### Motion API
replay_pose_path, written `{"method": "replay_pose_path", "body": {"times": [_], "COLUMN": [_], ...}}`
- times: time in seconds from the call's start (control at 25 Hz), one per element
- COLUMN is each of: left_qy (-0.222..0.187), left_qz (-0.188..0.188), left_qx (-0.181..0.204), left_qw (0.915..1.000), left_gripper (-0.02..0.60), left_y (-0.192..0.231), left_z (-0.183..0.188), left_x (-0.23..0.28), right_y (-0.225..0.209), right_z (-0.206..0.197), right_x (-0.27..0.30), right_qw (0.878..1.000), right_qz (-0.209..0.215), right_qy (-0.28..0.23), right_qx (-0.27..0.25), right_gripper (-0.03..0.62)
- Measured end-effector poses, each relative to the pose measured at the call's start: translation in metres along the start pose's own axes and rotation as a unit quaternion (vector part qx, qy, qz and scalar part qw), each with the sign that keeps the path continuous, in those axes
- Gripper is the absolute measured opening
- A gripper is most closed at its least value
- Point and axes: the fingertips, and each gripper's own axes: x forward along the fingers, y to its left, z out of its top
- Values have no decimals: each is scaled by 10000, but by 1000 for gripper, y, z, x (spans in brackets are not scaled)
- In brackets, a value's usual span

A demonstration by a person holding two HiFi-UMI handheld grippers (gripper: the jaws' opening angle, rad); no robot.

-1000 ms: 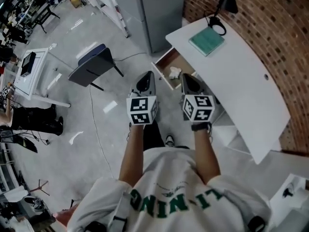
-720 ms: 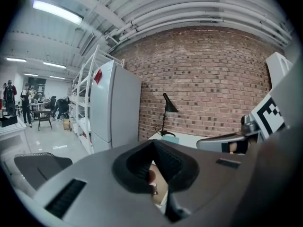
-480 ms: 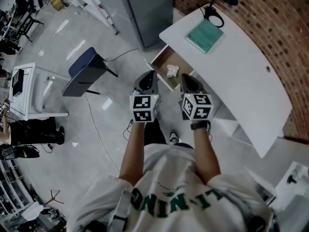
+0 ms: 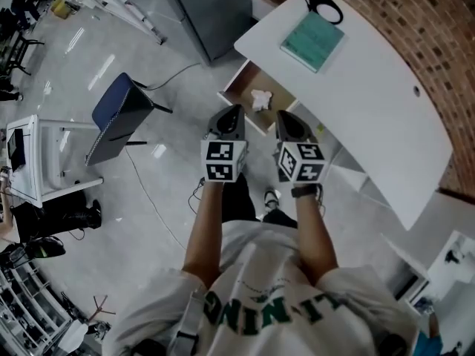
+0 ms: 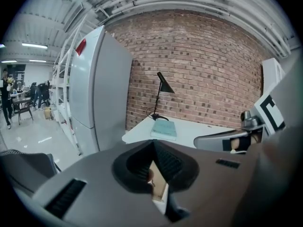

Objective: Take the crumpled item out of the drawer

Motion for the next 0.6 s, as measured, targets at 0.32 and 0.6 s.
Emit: {"method": "replay_pose_path", "body": {"times": [0.32,0.6], "left_qy": [-217,-66], "left_qz": [-887,-1219], "left_qx": [158,198], "left_qw": [9957,9923], "left_gripper": [-8,-8], "left_y": [3,15], "left_z": [-19,-55], "left_x": [63,123], "right_y": [-14,-39], "right_z": [-15,-30], "right_x": [40,74], "right_qw": [9997,9987], "right_qz": [-235,-444], "right_qy": [83,217], "right_qx": [-61,82], "right_gripper": [-2,-2]}}
